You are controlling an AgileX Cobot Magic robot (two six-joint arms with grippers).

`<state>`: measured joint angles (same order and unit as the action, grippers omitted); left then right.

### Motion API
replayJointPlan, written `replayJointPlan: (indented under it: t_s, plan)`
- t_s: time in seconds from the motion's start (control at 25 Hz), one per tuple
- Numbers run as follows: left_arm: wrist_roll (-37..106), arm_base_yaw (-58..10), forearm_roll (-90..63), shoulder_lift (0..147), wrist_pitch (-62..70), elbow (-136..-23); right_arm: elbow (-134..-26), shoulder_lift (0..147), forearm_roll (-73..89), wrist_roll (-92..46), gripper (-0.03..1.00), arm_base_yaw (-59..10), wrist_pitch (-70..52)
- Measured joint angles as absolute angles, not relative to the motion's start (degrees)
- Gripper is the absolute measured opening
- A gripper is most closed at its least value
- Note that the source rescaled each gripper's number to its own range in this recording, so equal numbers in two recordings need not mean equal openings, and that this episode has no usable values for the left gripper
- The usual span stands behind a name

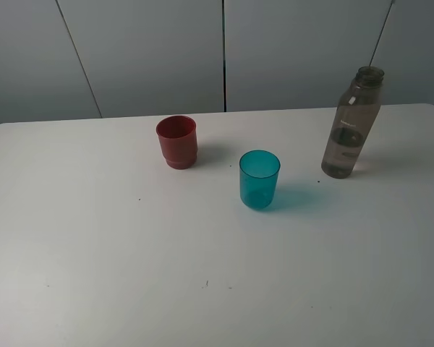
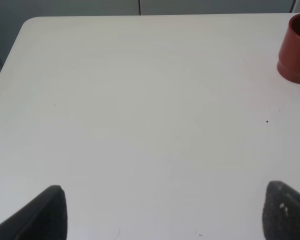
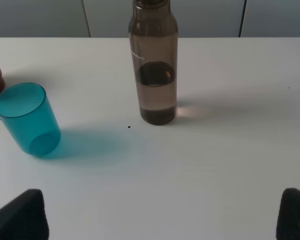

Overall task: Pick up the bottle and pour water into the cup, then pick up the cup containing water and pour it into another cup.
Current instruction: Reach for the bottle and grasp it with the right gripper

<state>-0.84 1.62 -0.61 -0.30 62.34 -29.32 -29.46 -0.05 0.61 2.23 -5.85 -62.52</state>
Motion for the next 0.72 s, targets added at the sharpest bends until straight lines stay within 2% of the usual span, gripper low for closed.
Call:
replayJointPlan:
  t_s: [0.36,0.72]
  plan:
    - [-0.8,1.6,-0.6,-0.3,62.3,-29.3,-30.2,1.8,1.9,2.2,0.97,-5.9,-60.4]
    - [-0.8,1.6,-0.6,-0.3,62.3,-29.3,-32.1,18.7,7.1,1.9,0.97,-5.9,-40.1]
